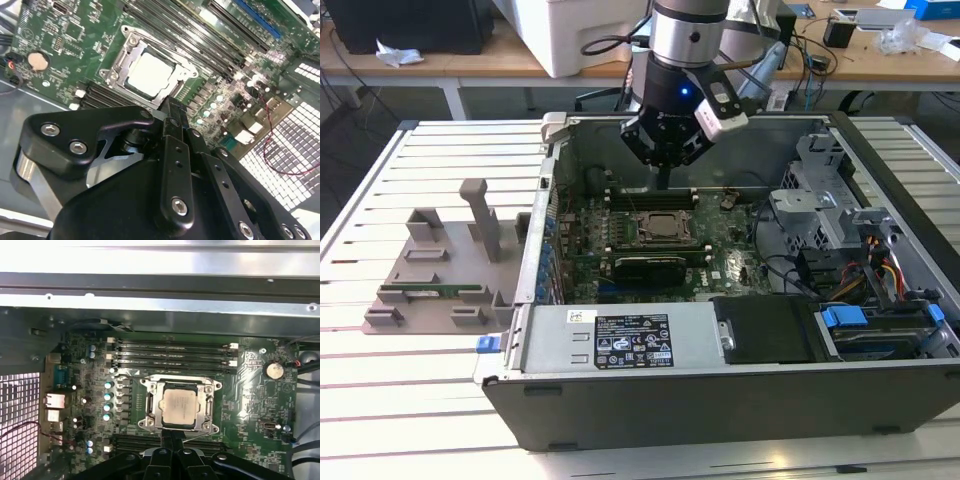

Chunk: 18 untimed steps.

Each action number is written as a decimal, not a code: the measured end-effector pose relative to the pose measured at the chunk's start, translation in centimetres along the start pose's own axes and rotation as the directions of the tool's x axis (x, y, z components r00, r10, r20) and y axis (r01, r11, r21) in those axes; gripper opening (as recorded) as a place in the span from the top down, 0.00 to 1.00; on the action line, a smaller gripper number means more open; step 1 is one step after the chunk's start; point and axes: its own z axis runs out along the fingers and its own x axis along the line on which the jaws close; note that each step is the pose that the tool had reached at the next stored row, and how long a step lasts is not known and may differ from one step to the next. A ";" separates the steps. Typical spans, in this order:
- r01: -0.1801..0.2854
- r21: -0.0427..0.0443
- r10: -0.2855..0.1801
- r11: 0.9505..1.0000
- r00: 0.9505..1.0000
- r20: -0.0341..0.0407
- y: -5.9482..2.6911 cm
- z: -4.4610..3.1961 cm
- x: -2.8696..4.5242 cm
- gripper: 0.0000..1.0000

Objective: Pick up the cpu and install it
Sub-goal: 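Install the first cpu locking lever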

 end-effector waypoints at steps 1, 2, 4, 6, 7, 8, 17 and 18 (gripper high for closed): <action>0.000 0.000 0.000 1.000 1.000 0.000 0.00 0.01 0.13 0.89; 0.000 0.000 0.000 1.000 1.000 0.000 0.01 0.02 0.31 0.89; 0.000 0.000 0.000 1.000 1.000 0.000 0.02 0.05 0.67 0.89; 0.000 0.000 0.000 1.000 1.000 0.000 0.05 0.09 1.29 0.89; 0.000 0.000 0.000 1.000 1.000 0.000 0.05 0.10 1.48 0.89; 0.000 0.000 0.000 1.000 1.000 0.000 0.06 0.12 1.66 0.89; 0.000 0.000 0.000 1.000 1.000 0.000 0.15 0.26 3.54 0.89; 0.000 0.000 0.000 1.000 1.000 0.000 0.18 0.27 3.77 0.89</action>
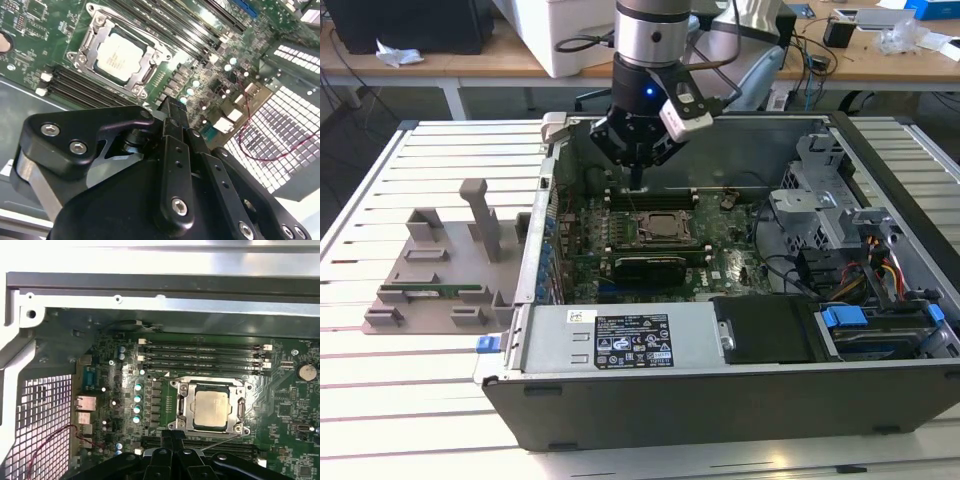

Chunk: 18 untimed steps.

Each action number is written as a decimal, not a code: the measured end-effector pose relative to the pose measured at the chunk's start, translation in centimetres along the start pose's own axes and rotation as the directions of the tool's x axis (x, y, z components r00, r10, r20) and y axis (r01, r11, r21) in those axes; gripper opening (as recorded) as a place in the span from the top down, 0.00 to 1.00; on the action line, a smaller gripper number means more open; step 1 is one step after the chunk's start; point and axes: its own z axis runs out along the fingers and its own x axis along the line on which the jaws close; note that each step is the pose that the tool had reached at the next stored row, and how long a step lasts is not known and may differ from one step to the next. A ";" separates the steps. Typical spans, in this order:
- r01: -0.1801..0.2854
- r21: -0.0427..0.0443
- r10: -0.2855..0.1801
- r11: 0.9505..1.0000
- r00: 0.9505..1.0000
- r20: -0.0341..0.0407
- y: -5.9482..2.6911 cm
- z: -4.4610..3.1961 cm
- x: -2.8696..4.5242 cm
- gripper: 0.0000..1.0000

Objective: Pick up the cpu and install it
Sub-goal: 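Install the first cpu locking lever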

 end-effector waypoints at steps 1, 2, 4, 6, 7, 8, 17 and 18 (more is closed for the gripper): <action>0.000 0.000 0.000 1.000 1.000 0.000 0.03 0.02 0.23 0.89; 0.000 0.000 0.000 1.000 1.000 0.000 0.06 0.03 0.40 0.89; 0.000 0.000 0.000 1.000 1.000 0.000 0.29 0.09 0.98 0.89; 0.000 0.000 0.000 1.000 1.000 0.000 0.53 0.13 1.30 0.89; 0.000 0.000 0.000 1.000 1.000 0.000 0.71 0.17 1.48 0.89; 0.000 0.000 0.000 1.000 1.000 0.000 0.93 0.23 1.58 0.89; 0.000 0.000 0.000 1.000 1.000 0.000 3.32 1.38 2.19 0.89; 0.000 0.000 0.000 1.000 1.000 0.000 3.46 1.51 2.23 0.89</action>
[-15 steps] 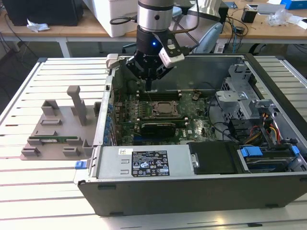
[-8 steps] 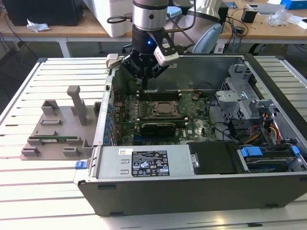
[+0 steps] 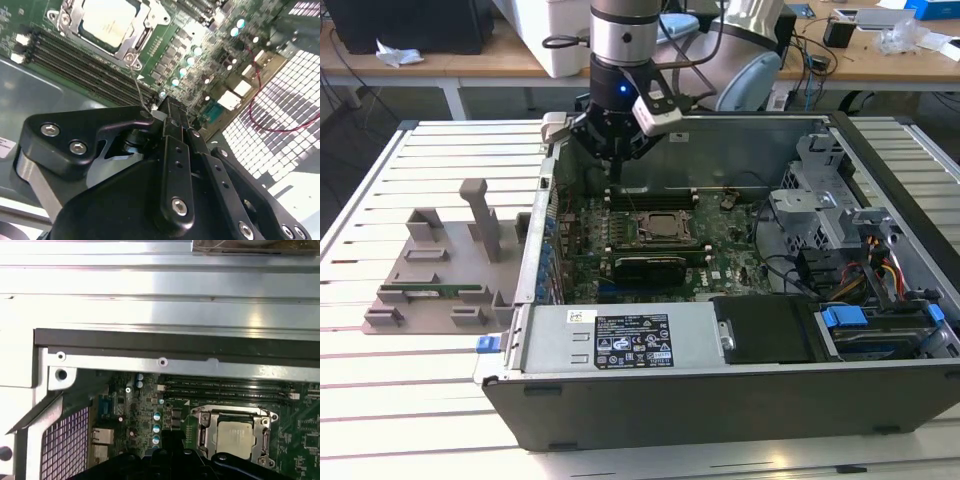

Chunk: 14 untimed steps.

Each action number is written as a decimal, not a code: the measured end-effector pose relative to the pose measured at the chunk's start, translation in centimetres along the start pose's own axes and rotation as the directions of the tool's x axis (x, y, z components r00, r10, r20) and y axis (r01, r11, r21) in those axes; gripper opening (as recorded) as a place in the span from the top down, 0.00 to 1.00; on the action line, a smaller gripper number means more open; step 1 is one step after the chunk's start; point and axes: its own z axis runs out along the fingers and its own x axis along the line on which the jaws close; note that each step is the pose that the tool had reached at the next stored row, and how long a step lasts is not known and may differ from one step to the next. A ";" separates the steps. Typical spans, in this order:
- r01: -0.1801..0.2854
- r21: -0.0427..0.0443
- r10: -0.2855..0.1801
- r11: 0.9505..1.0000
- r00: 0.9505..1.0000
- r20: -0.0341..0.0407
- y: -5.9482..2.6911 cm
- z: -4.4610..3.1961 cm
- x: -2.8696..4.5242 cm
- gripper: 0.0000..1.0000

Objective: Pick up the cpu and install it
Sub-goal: 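Install the first cpu locking lever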

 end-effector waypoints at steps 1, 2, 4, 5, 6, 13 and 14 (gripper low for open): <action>0.000 0.000 0.000 1.000 1.000 0.000 0.18 0.16 0.04 0.89; 0.000 0.000 0.000 1.000 1.000 0.000 0.30 0.27 0.06 0.89; 0.000 0.000 0.000 1.000 1.000 0.000 0.57 0.52 0.09 0.89; 0.000 0.000 0.000 1.000 1.000 0.000 0.67 0.64 0.08 0.89; 0.000 0.000 0.000 1.000 1.000 0.000 0.74 0.77 0.07 0.89; 0.000 0.000 0.000 1.000 1.000 0.000 1.02 1.64 -0.12 0.89; 0.000 0.000 0.000 1.000 1.000 0.000 1.01 1.64 -0.29 0.89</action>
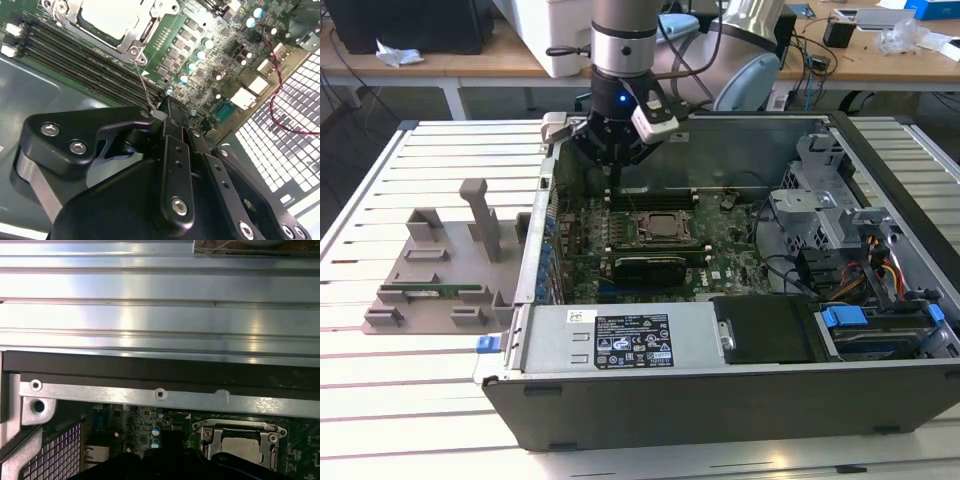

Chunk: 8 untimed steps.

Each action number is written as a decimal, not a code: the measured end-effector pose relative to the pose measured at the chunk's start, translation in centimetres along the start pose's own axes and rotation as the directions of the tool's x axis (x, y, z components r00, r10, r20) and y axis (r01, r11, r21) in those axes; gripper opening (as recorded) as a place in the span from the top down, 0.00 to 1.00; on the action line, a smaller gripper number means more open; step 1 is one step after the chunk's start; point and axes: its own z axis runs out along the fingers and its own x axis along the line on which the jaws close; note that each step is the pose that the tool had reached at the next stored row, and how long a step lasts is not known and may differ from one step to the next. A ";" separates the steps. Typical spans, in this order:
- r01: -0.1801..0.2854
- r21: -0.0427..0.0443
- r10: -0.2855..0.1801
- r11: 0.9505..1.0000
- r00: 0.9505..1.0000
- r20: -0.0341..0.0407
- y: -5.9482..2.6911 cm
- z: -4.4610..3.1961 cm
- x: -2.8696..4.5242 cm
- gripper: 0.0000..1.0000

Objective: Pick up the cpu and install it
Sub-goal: 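Install the first cpu locking lever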

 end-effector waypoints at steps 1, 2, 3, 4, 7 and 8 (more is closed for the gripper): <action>0.000 0.000 0.000 1.000 1.000 0.000 0.00 -0.01 -0.21 0.89; 0.000 0.000 0.000 1.000 1.000 0.000 -0.01 -0.02 -0.40 0.89; 0.000 0.000 0.000 1.000 1.000 0.000 -0.02 -0.02 -0.52 0.89; 0.000 0.000 0.000 1.000 1.000 0.000 -0.02 -0.02 -0.61 0.89; 0.000 0.000 0.000 1.000 1.000 0.000 -0.03 -0.02 -1.06 0.89; 0.000 0.000 0.000 1.000 1.000 0.000 -0.04 -0.02 -1.20 0.89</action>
